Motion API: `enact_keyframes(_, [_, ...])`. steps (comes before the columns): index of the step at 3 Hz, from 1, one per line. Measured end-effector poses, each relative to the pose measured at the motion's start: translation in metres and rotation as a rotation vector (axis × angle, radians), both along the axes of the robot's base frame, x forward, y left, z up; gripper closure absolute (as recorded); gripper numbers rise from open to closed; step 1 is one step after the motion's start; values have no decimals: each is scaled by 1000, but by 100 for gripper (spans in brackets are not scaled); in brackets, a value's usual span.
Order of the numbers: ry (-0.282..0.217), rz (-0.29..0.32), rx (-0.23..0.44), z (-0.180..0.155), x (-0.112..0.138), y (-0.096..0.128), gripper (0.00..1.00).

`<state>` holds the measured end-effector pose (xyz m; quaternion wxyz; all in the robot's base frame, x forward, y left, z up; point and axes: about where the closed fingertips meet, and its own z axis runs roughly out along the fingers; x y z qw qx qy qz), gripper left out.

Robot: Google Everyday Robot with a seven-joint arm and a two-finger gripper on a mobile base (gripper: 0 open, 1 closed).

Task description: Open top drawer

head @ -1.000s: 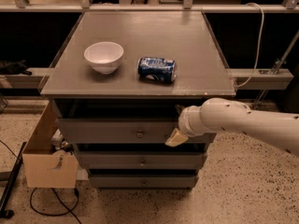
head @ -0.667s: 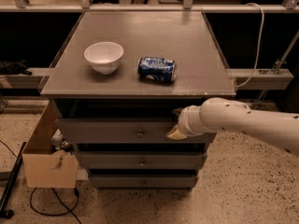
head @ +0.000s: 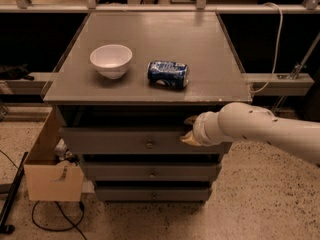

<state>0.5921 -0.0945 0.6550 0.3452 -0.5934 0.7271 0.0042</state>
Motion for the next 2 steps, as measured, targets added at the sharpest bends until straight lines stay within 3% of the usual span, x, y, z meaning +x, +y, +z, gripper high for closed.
enact_keyframes(1, [0,0,0,1,0,0,100])
enact_keyframes(2, [8,-28,17,7,-34,-5,100])
